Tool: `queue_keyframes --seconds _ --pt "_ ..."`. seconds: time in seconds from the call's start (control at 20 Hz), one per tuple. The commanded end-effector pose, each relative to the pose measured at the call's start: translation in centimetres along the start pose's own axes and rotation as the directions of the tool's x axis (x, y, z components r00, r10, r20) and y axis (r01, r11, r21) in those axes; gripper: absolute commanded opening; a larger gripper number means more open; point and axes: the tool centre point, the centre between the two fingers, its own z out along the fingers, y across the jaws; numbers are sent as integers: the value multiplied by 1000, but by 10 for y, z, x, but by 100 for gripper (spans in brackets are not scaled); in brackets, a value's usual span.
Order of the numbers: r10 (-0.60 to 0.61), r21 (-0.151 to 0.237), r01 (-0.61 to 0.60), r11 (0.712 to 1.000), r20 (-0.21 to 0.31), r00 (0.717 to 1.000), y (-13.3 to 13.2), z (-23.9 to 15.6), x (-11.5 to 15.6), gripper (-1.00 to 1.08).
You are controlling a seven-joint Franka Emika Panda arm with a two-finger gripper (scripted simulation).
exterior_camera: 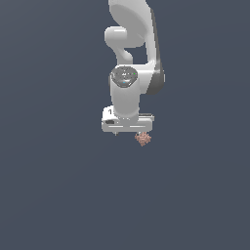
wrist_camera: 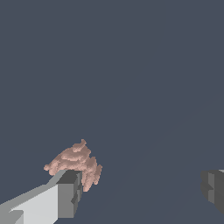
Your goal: Pick up the object and move it to a goal position.
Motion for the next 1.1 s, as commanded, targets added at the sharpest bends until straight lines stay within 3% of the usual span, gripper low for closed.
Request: queue_keyframes --seconds 0.0,0.65,1.05 --pt "0 0 0 1000 0 1000 0 0 0 100" --pt "25 12 -25 1000 36 999 -2 17 -10 100" --pt "-107 -6 107 994 19 994 -20 27 -17 100"
